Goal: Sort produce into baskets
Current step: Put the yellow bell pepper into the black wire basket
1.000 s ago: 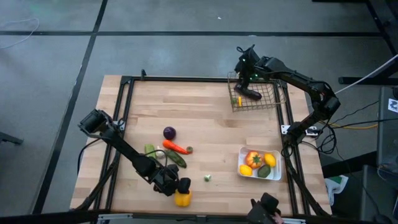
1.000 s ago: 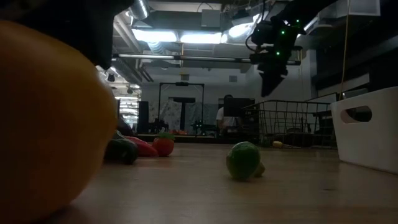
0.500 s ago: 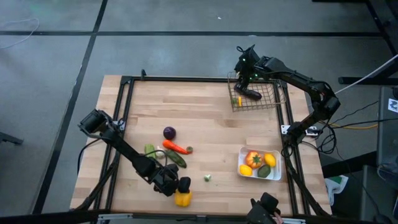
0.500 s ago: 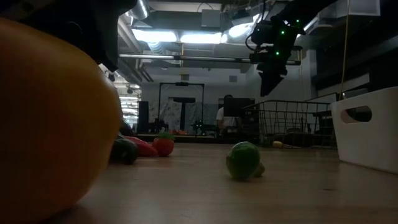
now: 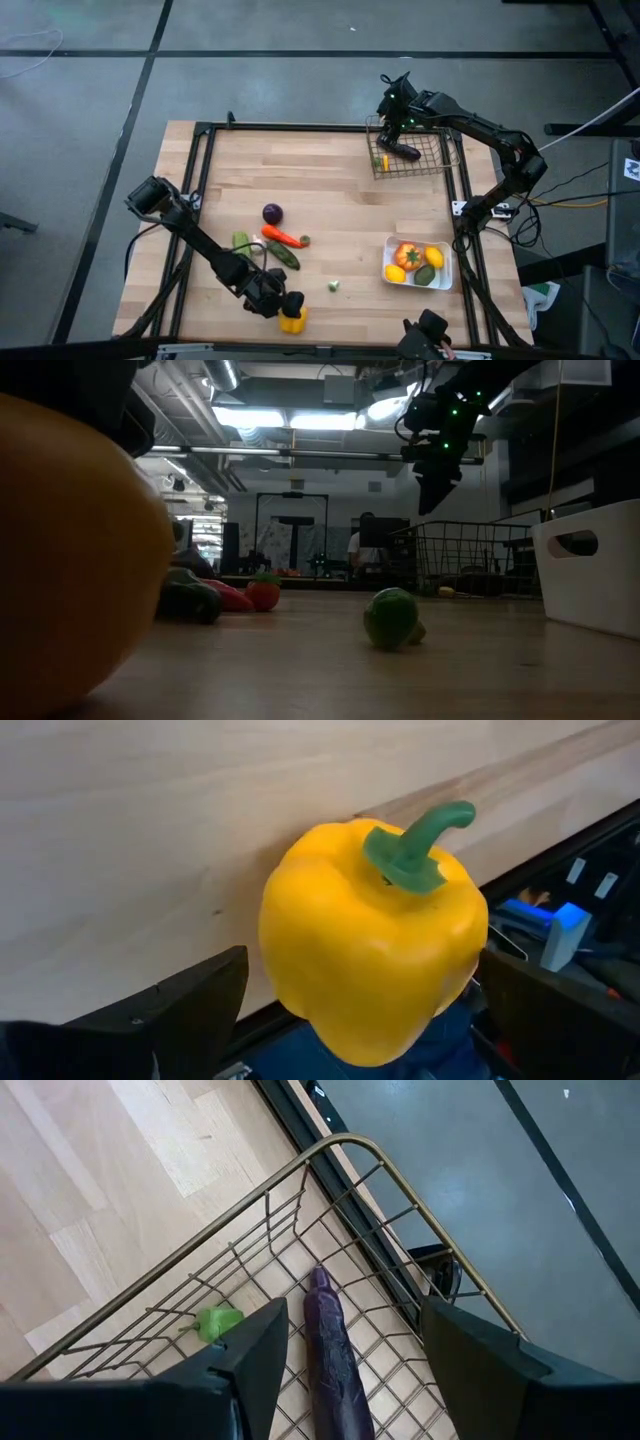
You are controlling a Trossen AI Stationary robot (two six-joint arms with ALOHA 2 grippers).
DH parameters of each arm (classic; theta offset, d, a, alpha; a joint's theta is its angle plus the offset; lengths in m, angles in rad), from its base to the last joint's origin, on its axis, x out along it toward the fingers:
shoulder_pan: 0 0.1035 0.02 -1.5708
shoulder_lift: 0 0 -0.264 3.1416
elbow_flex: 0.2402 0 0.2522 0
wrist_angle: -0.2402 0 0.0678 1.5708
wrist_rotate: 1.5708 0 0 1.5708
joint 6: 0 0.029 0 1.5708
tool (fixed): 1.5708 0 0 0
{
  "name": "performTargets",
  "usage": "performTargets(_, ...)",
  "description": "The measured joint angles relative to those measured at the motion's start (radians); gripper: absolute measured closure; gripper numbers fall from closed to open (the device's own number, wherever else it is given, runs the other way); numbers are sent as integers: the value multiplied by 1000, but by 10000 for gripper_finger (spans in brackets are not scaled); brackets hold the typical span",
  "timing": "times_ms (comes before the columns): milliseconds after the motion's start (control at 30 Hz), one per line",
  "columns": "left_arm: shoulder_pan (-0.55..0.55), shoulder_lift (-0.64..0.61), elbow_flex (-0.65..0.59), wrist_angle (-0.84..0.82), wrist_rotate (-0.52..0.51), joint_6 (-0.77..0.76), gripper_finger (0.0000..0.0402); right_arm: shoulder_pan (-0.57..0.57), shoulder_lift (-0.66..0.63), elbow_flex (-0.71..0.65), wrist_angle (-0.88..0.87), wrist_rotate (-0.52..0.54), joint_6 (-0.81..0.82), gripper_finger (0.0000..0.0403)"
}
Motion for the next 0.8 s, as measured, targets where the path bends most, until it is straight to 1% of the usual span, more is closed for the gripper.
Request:
performTargets(500, -6, 19, 1, 18, -29, 4, 15, 0, 0, 0, -1, 0, 0, 178)
performTargets(667, -6, 20, 1, 15, -29, 14, 45, 0, 0, 0, -2, -3, 2, 178)
performTargets(800, -6, 20, 1, 15, -31, 26, 78, 0, -7, 0, -3, -62, 46, 178)
